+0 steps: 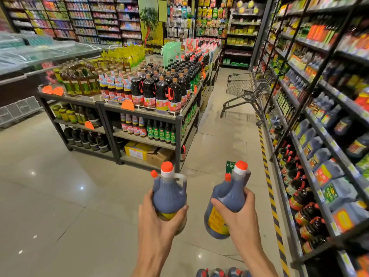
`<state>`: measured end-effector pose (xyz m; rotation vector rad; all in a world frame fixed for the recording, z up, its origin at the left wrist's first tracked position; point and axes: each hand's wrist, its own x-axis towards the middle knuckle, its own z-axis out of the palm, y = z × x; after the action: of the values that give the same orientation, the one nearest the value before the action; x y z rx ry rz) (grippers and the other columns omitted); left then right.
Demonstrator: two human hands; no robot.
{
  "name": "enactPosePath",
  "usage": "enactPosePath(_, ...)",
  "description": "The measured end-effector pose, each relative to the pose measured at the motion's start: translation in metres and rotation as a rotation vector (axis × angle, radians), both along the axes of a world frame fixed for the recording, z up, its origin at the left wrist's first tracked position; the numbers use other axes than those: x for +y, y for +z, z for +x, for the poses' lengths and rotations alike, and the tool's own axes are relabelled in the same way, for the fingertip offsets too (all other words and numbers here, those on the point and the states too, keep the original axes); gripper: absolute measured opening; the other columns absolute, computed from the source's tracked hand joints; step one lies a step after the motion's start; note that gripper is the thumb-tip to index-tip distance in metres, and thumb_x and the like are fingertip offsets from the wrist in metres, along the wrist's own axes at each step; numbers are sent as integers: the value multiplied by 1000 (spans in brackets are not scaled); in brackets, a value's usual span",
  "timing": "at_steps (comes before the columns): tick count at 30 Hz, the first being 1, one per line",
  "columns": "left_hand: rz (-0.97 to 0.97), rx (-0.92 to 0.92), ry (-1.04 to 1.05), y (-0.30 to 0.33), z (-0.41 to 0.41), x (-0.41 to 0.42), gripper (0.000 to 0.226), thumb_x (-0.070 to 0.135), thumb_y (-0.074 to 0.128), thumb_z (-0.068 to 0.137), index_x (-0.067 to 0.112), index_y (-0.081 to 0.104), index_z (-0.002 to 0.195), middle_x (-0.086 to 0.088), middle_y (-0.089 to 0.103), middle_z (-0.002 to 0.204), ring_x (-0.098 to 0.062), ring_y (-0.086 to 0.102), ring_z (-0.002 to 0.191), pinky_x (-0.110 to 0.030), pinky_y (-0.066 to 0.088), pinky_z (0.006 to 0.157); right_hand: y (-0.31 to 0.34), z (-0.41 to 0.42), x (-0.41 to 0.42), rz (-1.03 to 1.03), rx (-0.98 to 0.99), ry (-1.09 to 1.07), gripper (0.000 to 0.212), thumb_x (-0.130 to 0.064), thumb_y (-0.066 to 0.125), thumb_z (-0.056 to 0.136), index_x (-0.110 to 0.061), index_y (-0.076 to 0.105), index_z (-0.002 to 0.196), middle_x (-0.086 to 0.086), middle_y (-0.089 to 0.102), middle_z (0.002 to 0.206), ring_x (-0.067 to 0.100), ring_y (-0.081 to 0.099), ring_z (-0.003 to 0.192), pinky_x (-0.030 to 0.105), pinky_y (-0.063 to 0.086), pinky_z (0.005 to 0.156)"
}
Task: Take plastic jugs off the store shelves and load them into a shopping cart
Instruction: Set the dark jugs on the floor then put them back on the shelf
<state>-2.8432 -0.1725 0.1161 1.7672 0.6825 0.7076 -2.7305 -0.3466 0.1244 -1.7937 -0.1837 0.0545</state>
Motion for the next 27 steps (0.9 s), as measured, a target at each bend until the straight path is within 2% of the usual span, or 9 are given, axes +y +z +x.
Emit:
enactPosePath(1, 10, -7, 10, 5, 7, 10, 104, 62, 81, 51, 19, 51, 141, 2, 67, 122, -21, 66, 107, -35, 57, 87, 5, 7, 10, 14, 9, -1, 87, -32, 95, 66, -23, 42, 135, -3, 62, 120, 20, 63, 105, 24, 50, 72)
enactPosePath(5, 64, -66, 8, 25, 46, 49, 95, 72, 72, 46, 38, 43, 131, 14, 59, 117, -16, 60, 103, -23, 49, 83, 20, 40, 57, 49, 27, -15, 80, -20, 94, 69, -23, 39, 127, 1, 60, 116, 19, 62, 100, 23, 47, 71)
enactPosePath(8, 40, -85, -65, 35, 88, 84, 93, 56, 83, 54, 41, 41, 135, 19, 55, 133, -12, 57, 116, -30, 46, 95, 24, 74, 92, 42, 8, -28, 83, -11, 94, 68, -21, 38, 127, 0, 56, 113, 22, 58, 102, 26, 46, 81)
enactPosePath(10, 45, -95, -91, 37, 119, 109, 99, 42, 88, 55, 40, 34, 138, 16, 49, 141, -11, 53, 123, -21, 43, 96, 26, 100, 116, 32, -17, -47, 83, -6, 95, 65, -21, 38, 125, -2, 55, 111, 22, 57, 101, 31, 45, 87)
enactPosePath(14, -7, -93, -120, 38, 181, 156, 77, 41, 93, 64, 57, 44, 122, 35, 61, 120, 12, 59, 113, -19, 47, 86, 36, 157, 165, -7, -69, -133, 83, -2, 97, 58, -12, 45, 123, 8, 58, 110, 27, 57, 100, 32, 42, 87)
enactPosePath(16, -29, -96, -144, 44, 214, 175, 73, 39, 92, 63, 56, 45, 117, 27, 66, 113, 17, 57, 110, -18, 45, 84, 39, 190, 187, -41, -93, -192, 83, 0, 98, 56, 2, 52, 125, 18, 62, 110, 36, 60, 98, 35, 41, 84)
enactPosePath(18, -35, -104, -191, 53, 249, 190, 74, 37, 92, 65, 52, 46, 121, 23, 65, 115, 21, 55, 109, -21, 46, 87, 42, 222, 201, -104, -103, -197, 88, -11, 100, 56, 3, 52, 128, 16, 63, 110, 38, 62, 98, 35, 42, 80)
enactPosePath(21, -30, -115, -245, 59, 301, 207, 80, 42, 91, 66, 49, 44, 131, 19, 64, 123, 12, 59, 111, -30, 47, 93, 53, 265, 212, -145, -21, -206, 98, -38, 98, 58, -18, 40, 135, -3, 56, 115, 21, 56, 100, 30, 42, 83)
enactPosePath(27, 3, -60, -315, 60, 429, 236, 81, 38, 93, 66, 44, 47, 132, 10, 64, 131, -12, 62, 119, -26, 46, 91, 67, 360, 240, -176, -66, -309, 96, -47, 96, 59, -29, 35, 130, -13, 51, 113, 15, 55, 99, 29, 46, 81)
